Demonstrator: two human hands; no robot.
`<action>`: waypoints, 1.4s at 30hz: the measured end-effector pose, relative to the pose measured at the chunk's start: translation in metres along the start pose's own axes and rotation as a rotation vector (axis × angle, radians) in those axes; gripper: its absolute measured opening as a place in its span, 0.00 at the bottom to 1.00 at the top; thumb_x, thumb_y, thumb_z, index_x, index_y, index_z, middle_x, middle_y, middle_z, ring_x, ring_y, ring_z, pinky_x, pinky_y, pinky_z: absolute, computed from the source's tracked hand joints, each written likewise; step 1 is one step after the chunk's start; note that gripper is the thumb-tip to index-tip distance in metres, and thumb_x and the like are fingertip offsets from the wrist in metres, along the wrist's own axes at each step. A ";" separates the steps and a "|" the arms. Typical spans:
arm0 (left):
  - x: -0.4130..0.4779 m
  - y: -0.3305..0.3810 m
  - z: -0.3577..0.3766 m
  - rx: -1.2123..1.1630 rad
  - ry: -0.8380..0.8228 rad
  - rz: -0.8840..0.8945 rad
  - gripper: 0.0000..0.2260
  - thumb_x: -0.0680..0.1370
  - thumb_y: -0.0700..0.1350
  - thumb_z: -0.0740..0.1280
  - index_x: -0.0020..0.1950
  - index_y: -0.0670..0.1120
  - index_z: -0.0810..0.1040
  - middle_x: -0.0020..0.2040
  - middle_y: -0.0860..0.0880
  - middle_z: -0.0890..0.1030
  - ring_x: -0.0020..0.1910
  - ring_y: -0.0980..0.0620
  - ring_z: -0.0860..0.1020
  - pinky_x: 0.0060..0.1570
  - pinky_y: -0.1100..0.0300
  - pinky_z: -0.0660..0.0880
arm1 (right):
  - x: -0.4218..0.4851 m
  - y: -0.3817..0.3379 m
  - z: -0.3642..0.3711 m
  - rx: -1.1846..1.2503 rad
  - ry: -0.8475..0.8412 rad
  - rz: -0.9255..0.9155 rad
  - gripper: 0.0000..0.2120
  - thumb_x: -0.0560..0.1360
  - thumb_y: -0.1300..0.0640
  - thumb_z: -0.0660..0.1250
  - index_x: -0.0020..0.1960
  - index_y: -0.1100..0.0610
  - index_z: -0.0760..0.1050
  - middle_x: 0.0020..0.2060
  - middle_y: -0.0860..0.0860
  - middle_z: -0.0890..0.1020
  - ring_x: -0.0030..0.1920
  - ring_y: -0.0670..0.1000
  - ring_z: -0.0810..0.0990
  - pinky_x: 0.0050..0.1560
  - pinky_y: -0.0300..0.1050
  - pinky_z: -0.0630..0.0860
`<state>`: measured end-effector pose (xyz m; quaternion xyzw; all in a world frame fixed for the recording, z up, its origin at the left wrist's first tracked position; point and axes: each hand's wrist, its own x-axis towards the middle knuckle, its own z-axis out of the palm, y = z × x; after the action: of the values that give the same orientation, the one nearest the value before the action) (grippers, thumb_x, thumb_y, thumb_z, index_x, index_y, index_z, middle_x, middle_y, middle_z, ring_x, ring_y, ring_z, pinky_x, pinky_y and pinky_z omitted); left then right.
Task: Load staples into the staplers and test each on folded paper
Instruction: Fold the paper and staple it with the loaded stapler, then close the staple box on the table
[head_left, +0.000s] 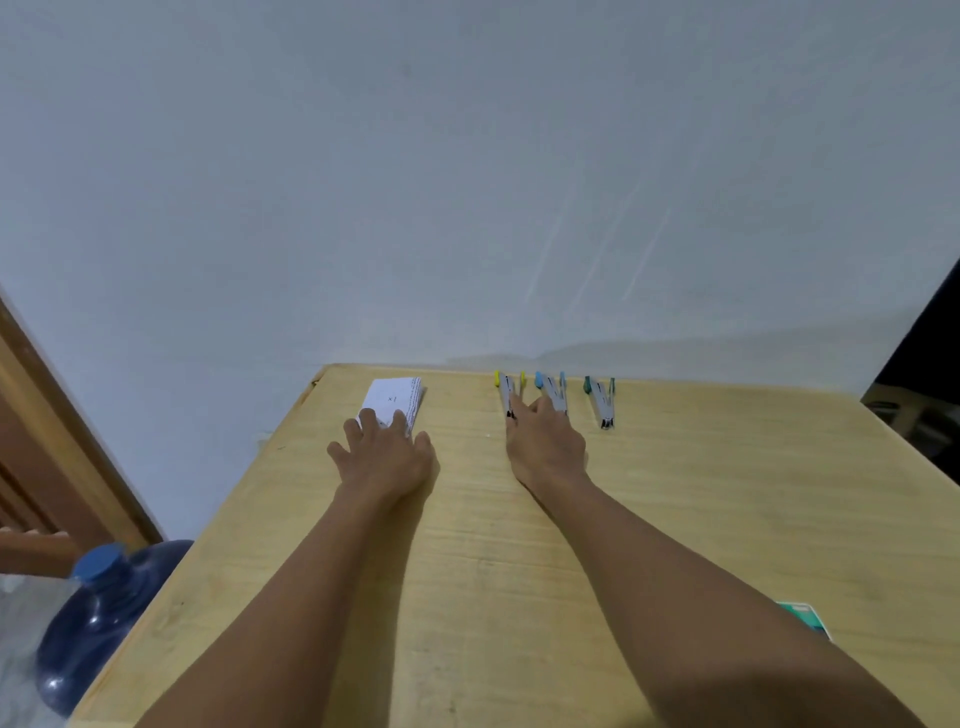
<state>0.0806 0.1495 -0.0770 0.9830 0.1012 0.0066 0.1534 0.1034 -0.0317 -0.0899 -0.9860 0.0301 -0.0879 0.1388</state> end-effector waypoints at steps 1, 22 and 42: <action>0.005 0.002 -0.001 -0.003 -0.003 -0.006 0.22 0.80 0.56 0.52 0.73 0.50 0.64 0.73 0.42 0.60 0.71 0.40 0.57 0.67 0.42 0.56 | 0.000 -0.001 0.000 0.008 0.008 0.009 0.21 0.83 0.54 0.54 0.76 0.49 0.59 0.62 0.53 0.72 0.60 0.56 0.73 0.46 0.48 0.71; -0.043 0.001 0.013 -0.154 0.134 0.293 0.24 0.80 0.57 0.59 0.76 0.52 0.66 0.74 0.46 0.64 0.73 0.44 0.60 0.68 0.47 0.58 | -0.016 0.011 -0.019 0.548 0.071 0.139 0.15 0.77 0.45 0.65 0.63 0.44 0.74 0.58 0.44 0.78 0.50 0.46 0.78 0.49 0.46 0.76; -0.221 0.129 0.048 -0.320 -0.112 0.602 0.29 0.71 0.69 0.62 0.70 0.61 0.70 0.72 0.53 0.64 0.72 0.51 0.56 0.60 0.57 0.51 | -0.236 0.202 -0.129 0.501 0.084 0.082 0.15 0.75 0.47 0.70 0.62 0.42 0.75 0.57 0.41 0.75 0.55 0.45 0.75 0.55 0.43 0.74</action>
<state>-0.1086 -0.0293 -0.0797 0.9311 -0.2043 0.0135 0.3019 -0.1593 -0.2407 -0.0632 -0.9143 0.0528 -0.1279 0.3806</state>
